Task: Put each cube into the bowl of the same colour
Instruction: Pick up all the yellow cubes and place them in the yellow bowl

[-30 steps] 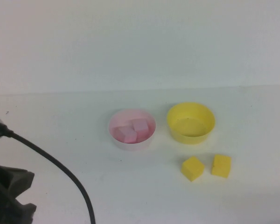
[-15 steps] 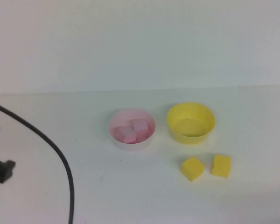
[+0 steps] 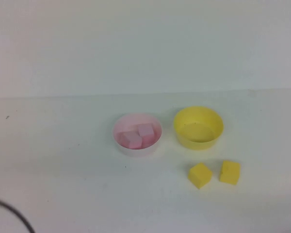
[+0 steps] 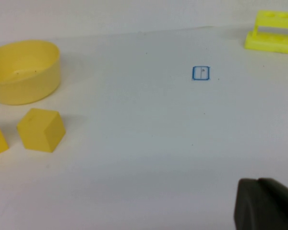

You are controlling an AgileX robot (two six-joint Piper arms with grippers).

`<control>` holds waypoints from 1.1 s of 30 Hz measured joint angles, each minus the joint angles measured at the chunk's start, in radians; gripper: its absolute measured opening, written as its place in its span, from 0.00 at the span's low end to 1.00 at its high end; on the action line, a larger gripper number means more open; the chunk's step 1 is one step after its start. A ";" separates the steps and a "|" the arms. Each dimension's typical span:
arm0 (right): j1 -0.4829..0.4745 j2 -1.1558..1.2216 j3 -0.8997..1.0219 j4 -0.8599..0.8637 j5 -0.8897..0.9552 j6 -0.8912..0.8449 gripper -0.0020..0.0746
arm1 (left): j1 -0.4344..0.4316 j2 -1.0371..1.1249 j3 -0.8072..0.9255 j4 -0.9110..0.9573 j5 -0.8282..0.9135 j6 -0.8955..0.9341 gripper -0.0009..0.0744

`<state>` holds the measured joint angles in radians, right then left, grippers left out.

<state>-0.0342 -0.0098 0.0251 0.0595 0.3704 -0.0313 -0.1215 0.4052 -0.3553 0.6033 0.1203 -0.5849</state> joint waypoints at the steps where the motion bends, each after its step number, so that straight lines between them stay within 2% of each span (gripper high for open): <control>1: 0.000 0.000 0.000 0.000 0.000 0.000 0.02 | 0.020 -0.045 0.052 0.000 0.002 -0.022 0.01; 10: 0.000 0.000 0.000 0.000 0.000 0.000 0.02 | 0.145 -0.430 0.373 0.000 0.000 -0.132 0.01; 23: 0.000 0.000 0.000 0.000 0.000 0.000 0.02 | 0.135 -0.373 0.395 0.029 0.071 -0.162 0.01; 26: 0.000 0.000 0.000 0.000 0.000 0.000 0.02 | 0.106 -0.383 0.395 -0.060 0.121 -0.032 0.01; 30: 0.000 0.000 0.000 0.001 0.000 0.000 0.02 | 0.099 -0.394 0.395 -0.358 0.212 0.337 0.01; 33: 0.000 0.000 0.000 0.001 0.000 0.000 0.02 | 0.101 -0.394 0.395 -0.406 0.201 0.477 0.01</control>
<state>-0.0342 -0.0098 0.0251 0.0609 0.3704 -0.0313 -0.0205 0.0113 0.0395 0.1974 0.3210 -0.1084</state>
